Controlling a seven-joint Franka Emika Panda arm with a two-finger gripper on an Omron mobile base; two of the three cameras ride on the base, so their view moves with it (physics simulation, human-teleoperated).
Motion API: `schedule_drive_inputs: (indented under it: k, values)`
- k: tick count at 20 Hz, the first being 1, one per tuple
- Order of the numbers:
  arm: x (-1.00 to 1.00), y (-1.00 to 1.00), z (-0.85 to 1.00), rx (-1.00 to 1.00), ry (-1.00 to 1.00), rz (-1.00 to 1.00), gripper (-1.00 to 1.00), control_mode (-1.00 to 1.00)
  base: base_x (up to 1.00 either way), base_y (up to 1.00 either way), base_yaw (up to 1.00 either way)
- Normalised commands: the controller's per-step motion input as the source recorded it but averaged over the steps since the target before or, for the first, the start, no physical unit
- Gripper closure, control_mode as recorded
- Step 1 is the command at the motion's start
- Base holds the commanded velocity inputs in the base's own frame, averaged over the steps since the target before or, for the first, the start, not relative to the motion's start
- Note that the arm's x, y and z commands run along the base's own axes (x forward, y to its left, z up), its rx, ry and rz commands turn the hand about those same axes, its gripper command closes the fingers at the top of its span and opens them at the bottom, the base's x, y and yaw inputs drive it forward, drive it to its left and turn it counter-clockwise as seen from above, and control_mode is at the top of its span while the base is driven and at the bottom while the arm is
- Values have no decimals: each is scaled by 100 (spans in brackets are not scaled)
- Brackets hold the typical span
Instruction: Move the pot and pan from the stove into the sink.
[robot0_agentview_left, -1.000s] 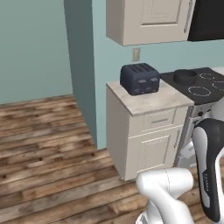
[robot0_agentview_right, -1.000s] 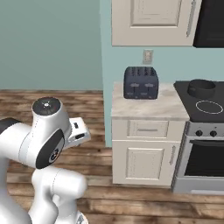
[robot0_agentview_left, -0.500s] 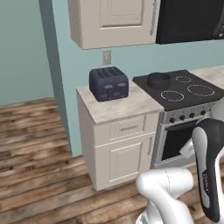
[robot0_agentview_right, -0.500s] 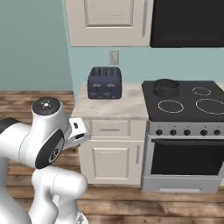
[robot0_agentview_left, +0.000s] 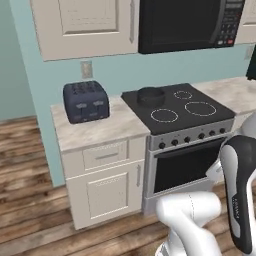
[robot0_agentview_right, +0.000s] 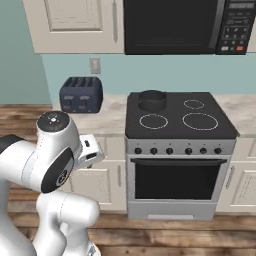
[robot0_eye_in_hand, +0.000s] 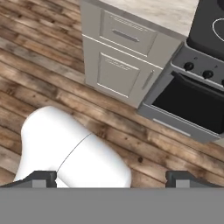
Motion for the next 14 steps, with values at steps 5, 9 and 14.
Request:
schedule_drive_inputs:
  k: [5, 9, 14]
  values:
    - [0, 0, 0, 0, 0, 0, -100, 100, 32, -70, 0]
    - [0, 0, 0, 0, 0, 0, -100, 100, 29, -67, 0]
    - [0, 0, 0, 0, 0, 0, -100, 100, 27, -63, 0]
